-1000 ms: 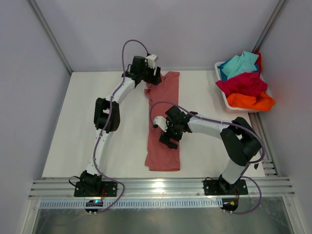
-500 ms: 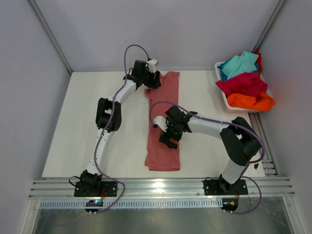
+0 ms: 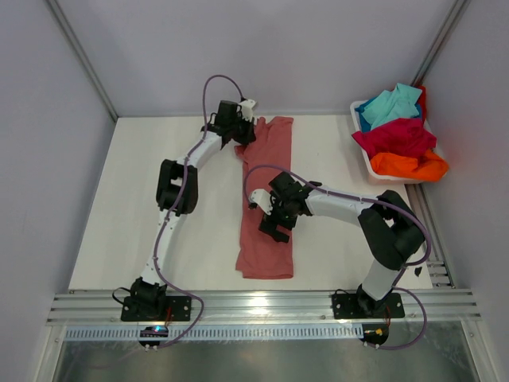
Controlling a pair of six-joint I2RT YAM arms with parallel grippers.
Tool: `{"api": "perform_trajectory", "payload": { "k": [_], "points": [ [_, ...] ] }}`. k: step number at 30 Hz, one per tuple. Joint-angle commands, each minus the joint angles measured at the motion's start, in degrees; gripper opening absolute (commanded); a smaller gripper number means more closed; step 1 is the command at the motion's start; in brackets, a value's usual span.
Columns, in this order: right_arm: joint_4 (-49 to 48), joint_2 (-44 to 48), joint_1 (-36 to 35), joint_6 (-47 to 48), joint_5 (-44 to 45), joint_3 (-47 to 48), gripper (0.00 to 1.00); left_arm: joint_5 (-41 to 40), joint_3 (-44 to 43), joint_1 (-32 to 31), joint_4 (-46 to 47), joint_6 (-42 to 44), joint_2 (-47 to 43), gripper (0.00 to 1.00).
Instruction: Fold and stack the t-shirts
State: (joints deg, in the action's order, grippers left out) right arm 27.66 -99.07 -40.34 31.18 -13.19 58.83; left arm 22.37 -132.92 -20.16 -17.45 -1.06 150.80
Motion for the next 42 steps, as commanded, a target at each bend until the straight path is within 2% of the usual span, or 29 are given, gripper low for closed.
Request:
{"api": "perform_trajectory", "payload": {
  "k": [1,8,18,29,30,31,33,34,35,37,42],
  "points": [
    [0.7,-2.8,-0.3,0.3,-3.0,-0.3,0.99,-1.9,0.5,1.3,2.8,0.4,-4.7,0.00],
    [1.0,-3.1,-0.2,0.4,-3.3,-0.3,0.99,-6.4,1.4,2.5,4.5,-0.1,-7.2,0.00],
    [1.3,-3.4,-0.2,0.1,-3.6,0.1,0.99,-7.7,3.4,3.3,5.3,0.3,-8.4,0.00],
    [1.7,-3.6,-0.3,-0.1,-3.9,0.3,0.99,-10.1,6.4,3.3,5.9,0.9,-9.6,0.18],
    [1.7,-3.6,-0.2,0.0,-3.9,0.3,0.99,-10.5,6.7,3.3,6.0,0.9,-9.6,0.25],
    [1.8,-3.7,-0.3,-0.1,-3.9,0.4,0.99,-10.9,6.9,3.3,5.9,1.8,-9.7,0.53],
    [1.8,-3.7,-0.2,0.0,-3.9,0.5,0.99,-11.8,7.1,3.3,5.5,3.2,-10.0,0.67],
    [1.9,-3.7,-0.2,-0.1,-3.9,0.5,0.99,-12.6,7.3,3.3,5.6,3.5,-10.1,0.83],
    [1.8,-3.8,-0.3,0.0,-3.9,0.5,0.99,-14.4,7.6,3.3,5.8,3.6,-10.2,0.90],
    [1.9,-3.8,-0.3,0.0,-3.9,0.5,0.99,-16.1,7.8,3.3,5.9,3.8,-10.4,0.97],
    [2.0,-3.6,-0.3,0.0,-3.8,0.6,0.99,-20.8,9.3,3.3,7.9,5.1,-11.7,0.99]
  ]
}}
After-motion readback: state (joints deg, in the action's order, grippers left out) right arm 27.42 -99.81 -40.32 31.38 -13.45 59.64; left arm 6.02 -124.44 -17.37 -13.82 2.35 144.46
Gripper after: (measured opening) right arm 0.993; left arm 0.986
